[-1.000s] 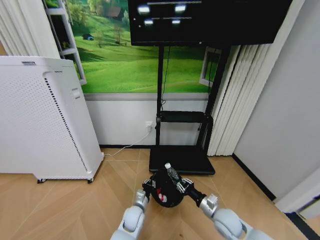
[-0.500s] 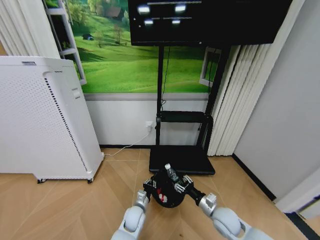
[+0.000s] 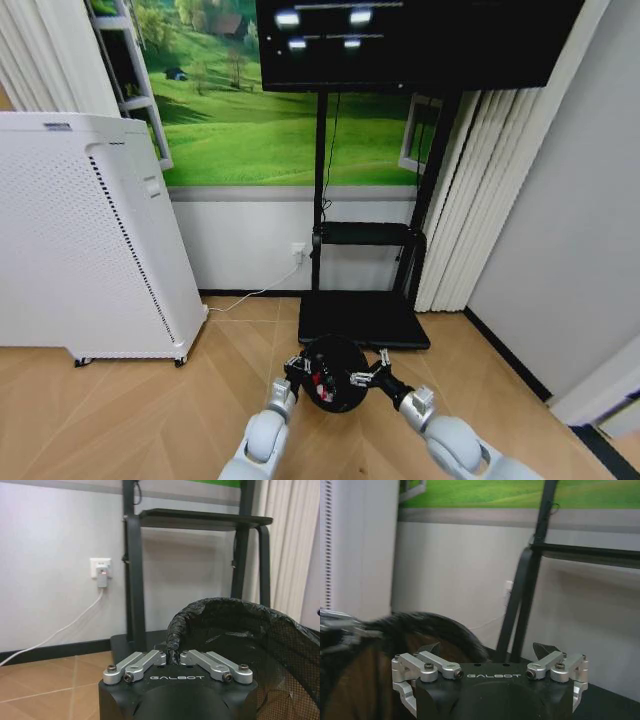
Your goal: Pick up the trash bin and place the garbage on the floor into it.
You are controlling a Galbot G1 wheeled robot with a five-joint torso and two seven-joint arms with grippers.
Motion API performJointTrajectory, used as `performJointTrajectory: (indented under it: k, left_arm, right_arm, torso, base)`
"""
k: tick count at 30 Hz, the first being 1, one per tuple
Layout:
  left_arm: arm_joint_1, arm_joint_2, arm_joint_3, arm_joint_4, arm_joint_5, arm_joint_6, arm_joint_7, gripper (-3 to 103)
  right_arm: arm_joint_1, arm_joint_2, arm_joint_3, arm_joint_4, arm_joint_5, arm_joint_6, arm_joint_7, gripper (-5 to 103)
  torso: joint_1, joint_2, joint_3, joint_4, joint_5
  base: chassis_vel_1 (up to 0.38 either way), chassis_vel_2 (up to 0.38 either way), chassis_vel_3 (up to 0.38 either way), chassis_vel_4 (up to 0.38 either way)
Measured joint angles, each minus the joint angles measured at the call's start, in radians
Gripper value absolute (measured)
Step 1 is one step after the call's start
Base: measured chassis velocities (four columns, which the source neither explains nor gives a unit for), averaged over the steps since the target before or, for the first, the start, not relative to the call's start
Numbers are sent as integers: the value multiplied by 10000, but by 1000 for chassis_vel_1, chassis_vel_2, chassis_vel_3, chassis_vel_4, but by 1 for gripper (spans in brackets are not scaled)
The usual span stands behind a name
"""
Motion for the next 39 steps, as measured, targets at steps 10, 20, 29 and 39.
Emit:
performJointTrajectory:
  k: [10, 20, 29, 39]
  left_arm:
    - [1712, 1877, -1883, -2230, -551, 11, 5, 6]
    - [2652, 3070, -3388, -3147, -1473, -15, 36, 6]
    - [3491, 2971, -5602, -3728, -2171, -92, 88, 6]
    - [4022, 2422, -6154, -4051, -2129, -150, 81, 6]
  right_arm:
    - [799, 961, 267, -1423, 20, -395, 1032, 100]
    - [1228, 1426, 540, -2155, 39, -677, 1566, 100]
    - [1492, 1957, 651, -2698, -11, -1976, 3184, 100]
    - [1435, 2205, 675, -2847, -421, -1984, 2966, 100]
  torso:
    - [0, 0, 0, 5, 0]
    - [0, 0, 0, 0, -2]
    - [-1, 0, -1, 2, 1]
    - [0, 0, 0, -1, 1]
  base:
    - [0, 0, 0, 0]
    - [0, 0, 0, 0]
    - [0, 0, 0, 0]
    - [0, 0, 0, 0]
